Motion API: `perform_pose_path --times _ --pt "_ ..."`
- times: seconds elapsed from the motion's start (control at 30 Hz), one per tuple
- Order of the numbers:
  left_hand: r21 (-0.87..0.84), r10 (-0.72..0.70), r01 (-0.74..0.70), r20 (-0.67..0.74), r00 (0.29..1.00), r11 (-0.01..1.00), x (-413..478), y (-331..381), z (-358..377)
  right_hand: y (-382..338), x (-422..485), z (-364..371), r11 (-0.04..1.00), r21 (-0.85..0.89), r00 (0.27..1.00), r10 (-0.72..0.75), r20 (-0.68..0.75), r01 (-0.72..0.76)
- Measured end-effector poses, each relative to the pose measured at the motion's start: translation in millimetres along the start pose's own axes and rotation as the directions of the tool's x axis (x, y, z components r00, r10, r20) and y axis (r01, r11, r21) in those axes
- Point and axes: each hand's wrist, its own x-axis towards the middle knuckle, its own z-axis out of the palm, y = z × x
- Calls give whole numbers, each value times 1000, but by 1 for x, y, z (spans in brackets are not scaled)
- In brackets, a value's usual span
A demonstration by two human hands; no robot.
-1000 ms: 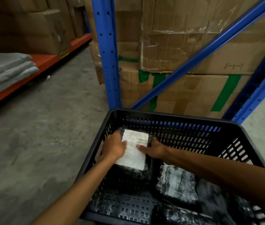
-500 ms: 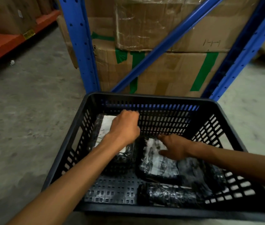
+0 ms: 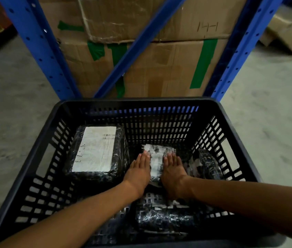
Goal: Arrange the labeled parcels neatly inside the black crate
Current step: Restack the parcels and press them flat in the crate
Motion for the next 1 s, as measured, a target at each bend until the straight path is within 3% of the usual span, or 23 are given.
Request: perform_pose_path --times 0.2,0.3,0.4,0.5,0.57,0.63,0.73,0.8,0.83,0.9,0.97,1.0 --pt "40 71 -66 -137 988 997 2 -9 0 1 4 -8 998 34 999 43 14 -44" --pt "-180 48 -62 -78 996 982 0 -14 -25 21 -8 -31 995 98 998 -39 52 34" --pt "-439 9 -58 -113 994 897 -12 -25 -64 65 -17 -65 947 291 989 -147 19 135" --pt "-560 -13 -85 -168 986 824 -41 -46 -111 111 -43 -93 793 573 968 -251 -4 208" --pt "-741 -66 -72 -155 986 668 -61 -66 -131 132 -65 -103 564 800 958 -284 -46 206" --pt "-916 -105 -80 -131 986 393 -77 -81 -138 143 -77 -105 263 950 964 -243 -105 170" --pt "-998 -198 -37 -27 980 -48 -89 -82 -132 142 -74 -99 -167 985 990 -125 -63 42" --pt "-959 -215 46 110 971 -279 -88 -75 -127 132 -68 -96 -355 934 998 -64 6 -28" --pt "-927 -196 97 177 965 -361 -89 -70 -126 126 -66 -94 -389 920 999 -44 19 -35" --pt "-887 -139 165 246 959 -431 -86 -61 -120 114 -64 -88 -381 924 999 -53 -6 -15" --pt "-892 -130 191 264 956 -409 -79 -53 -113 103 -59 -78 -323 946 997 -77 -1 -24" --pt "-916 -158 196 264 952 -349 -75 -50 -108 98 -55 -71 -306 951 997 -66 25 -44"
